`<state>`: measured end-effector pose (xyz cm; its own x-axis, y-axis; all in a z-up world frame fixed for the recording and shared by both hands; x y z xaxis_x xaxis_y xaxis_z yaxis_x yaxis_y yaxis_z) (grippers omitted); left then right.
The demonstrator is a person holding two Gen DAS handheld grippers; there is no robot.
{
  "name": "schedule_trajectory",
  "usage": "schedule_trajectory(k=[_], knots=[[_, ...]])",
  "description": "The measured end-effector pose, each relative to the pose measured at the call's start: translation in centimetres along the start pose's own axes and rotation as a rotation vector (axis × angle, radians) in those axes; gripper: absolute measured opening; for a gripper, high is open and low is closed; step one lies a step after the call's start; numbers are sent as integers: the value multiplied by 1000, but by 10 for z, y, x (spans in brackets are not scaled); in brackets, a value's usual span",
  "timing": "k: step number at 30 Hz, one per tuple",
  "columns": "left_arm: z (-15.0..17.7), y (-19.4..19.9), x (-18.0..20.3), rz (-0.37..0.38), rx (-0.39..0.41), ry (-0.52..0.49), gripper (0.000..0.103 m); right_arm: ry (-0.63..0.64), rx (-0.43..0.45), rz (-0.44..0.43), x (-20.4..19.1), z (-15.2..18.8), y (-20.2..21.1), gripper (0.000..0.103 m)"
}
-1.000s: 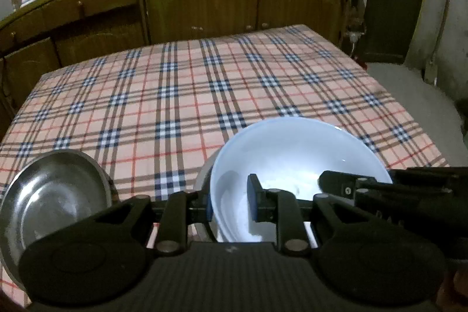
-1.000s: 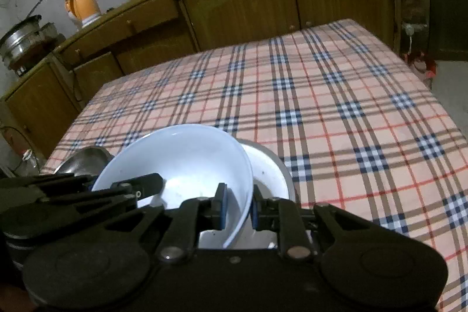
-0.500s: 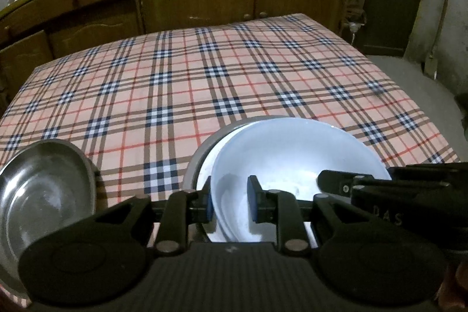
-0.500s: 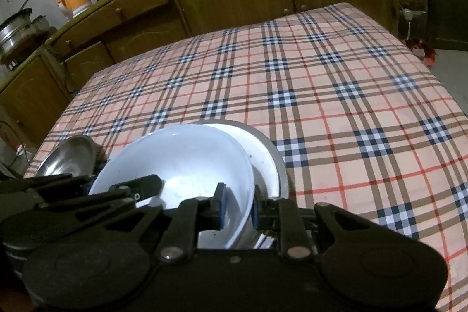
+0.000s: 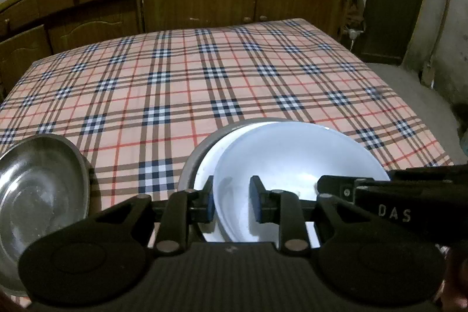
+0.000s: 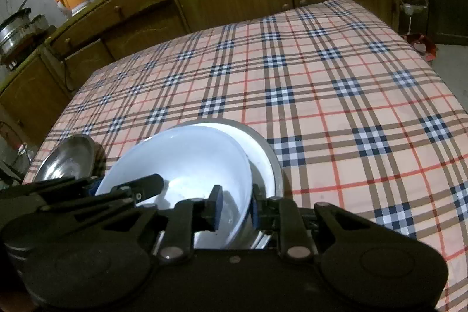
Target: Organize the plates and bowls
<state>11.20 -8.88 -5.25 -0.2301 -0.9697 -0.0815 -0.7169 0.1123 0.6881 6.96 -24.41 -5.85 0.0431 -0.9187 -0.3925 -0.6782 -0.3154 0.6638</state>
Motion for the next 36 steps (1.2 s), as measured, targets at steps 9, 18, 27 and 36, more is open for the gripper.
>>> schedule_trajectory(k=[9,18,27,36], knots=[[-7,10,-9,-44,41,24,45,57,54,55,-7,-13,17,57],[-4,18,-12,-35,31,26,66,-1,98,44,9,-5,34,74],[4,10,-16,-48,6,22,81,-21,76,76,14,6,21,80],[9,-4,-16,-48,-21,15,89,-71,53,23,21,13,6,80]])
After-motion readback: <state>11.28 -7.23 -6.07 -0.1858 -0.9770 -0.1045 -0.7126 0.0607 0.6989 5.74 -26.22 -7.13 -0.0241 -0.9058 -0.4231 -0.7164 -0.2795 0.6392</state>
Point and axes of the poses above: each gripper's, at about its wrist camera, not at the fingertips, and y roughly against the way its jaws point, x to its right, z to its underside, the point moved 2 cm from there along -y, roughly the way its jaws point, and after that the axes turned 9 degrees about -z, right-handed, at the moved point
